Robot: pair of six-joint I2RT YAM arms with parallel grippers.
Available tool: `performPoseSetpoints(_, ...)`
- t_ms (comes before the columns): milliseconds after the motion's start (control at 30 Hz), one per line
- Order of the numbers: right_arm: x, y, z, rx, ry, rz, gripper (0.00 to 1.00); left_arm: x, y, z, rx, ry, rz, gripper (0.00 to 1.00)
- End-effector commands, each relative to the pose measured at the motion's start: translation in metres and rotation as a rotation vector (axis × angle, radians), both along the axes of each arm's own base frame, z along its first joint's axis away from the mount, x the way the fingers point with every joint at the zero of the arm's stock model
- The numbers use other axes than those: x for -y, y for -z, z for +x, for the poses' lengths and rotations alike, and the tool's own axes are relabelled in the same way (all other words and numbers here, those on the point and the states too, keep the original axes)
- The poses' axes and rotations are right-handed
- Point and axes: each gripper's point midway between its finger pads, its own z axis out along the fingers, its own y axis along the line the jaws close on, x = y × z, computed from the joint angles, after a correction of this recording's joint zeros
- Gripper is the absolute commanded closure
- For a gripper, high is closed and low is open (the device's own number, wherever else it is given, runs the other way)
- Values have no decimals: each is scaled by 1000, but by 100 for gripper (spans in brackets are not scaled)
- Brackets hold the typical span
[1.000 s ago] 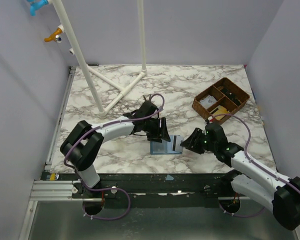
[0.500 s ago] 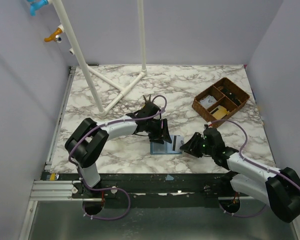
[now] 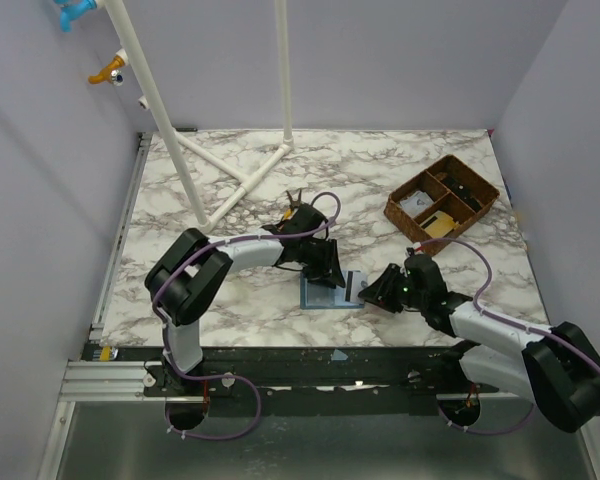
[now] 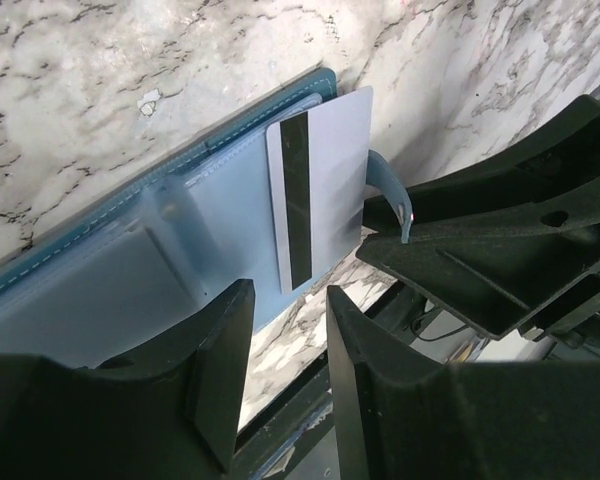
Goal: Take the credit cards out of the card holder
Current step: Remove the credit card from the card holder.
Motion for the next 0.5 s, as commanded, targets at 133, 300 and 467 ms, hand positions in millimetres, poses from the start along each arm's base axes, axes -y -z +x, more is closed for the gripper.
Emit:
performPoseSetpoints(133,-4,-2,5,13,-4,17,67,10,7,-2,-17,27,-12,68)
performPoseSetpoints(300,-6,-6,6,16,-7,26,71,11,12,-5,-26,29,1,76)
performPoseSetpoints(467,-7,-8,6,17,-7,33,75,13,12,-6,-24,34,8,81)
